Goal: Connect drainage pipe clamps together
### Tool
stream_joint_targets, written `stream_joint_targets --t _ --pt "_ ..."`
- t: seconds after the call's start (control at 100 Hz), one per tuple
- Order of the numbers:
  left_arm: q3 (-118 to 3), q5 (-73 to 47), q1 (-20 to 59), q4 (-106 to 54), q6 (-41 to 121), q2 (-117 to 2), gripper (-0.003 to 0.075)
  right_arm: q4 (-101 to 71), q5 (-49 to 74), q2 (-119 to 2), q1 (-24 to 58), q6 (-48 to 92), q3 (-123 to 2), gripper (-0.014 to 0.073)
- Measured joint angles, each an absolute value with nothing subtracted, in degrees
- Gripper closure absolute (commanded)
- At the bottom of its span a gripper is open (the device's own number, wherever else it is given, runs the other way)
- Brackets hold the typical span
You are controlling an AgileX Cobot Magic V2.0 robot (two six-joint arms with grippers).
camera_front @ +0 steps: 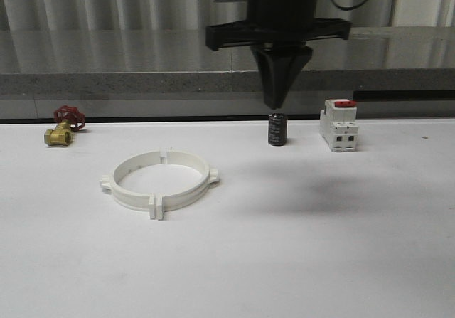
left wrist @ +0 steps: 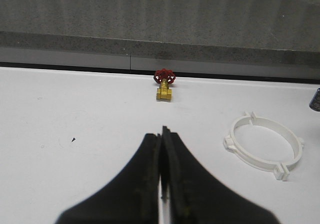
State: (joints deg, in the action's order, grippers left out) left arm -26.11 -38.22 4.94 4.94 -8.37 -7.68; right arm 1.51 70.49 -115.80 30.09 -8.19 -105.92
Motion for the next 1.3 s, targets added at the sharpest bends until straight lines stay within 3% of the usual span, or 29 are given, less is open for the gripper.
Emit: stream_joint_targets --t 0.77,1.3 --pt "-26.1 -38.2 4.9 4.9 -8.4 -7.7 0.0741 0.5 54.0 -77.0 5.2 -8.1 -63.1 0.0659" --pt "-26.1 -38.2 4.9 4.9 -8.4 -7.7 0.0741 1.6 32.5 -50.8 2.9 -8.0 -39.3 0.0659"
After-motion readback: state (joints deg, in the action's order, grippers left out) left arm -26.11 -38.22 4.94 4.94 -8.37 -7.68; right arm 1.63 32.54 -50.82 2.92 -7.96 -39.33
